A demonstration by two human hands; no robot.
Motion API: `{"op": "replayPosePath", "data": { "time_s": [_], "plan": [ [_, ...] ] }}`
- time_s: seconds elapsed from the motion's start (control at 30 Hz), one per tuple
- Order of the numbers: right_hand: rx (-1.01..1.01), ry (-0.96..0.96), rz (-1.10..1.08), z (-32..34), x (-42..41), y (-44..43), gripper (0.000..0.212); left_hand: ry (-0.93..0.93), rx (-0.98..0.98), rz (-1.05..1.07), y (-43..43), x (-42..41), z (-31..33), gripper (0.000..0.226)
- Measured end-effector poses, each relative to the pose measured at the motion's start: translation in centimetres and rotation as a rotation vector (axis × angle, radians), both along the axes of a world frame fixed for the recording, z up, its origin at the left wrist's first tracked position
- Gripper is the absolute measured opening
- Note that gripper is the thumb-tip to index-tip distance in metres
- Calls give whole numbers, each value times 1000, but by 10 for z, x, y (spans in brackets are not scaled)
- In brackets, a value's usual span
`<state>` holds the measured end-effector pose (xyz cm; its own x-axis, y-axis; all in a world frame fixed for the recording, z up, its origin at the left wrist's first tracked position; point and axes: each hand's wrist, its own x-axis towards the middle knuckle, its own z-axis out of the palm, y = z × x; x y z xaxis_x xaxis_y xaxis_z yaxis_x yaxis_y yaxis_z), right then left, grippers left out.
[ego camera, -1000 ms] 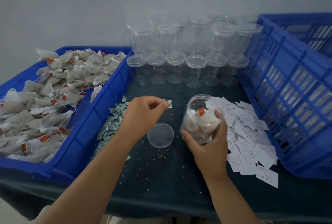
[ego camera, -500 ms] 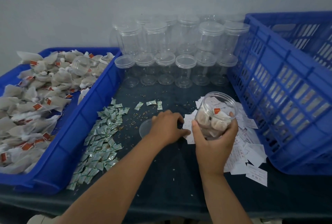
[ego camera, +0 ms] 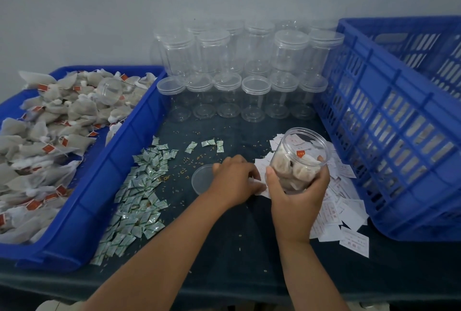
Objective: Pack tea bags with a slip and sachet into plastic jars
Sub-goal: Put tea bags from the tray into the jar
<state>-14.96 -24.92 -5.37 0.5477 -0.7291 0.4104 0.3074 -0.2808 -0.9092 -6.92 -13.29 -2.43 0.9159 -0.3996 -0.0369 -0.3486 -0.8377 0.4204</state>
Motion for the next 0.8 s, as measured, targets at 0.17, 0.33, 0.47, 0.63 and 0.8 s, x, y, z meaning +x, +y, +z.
{"op": "replayPosePath", "data": {
  "time_s": [0.17, 0.33, 0.47, 0.63, 0.8],
  "plan": [
    [1, 27, 30, -3, -1, 0, 93, -12, -175, 94, 5, -1, -1, 20],
    [-4, 66, 101, 1, -2, 4, 88, 136, -477, 210, 19, -1, 14, 39],
    [-31, 107, 176, 2, -4, 8, 94, 138, -725, 327, 34, -1, 40, 10],
    [-82, 115, 254, 6, -6, 14, 88, -135, -979, 212, 40, -7, 93, 9],
    [-116, 141, 256, 4, -8, 14, 88, -441, -462, -251, 35, -16, 109, 10]
  ]
}}
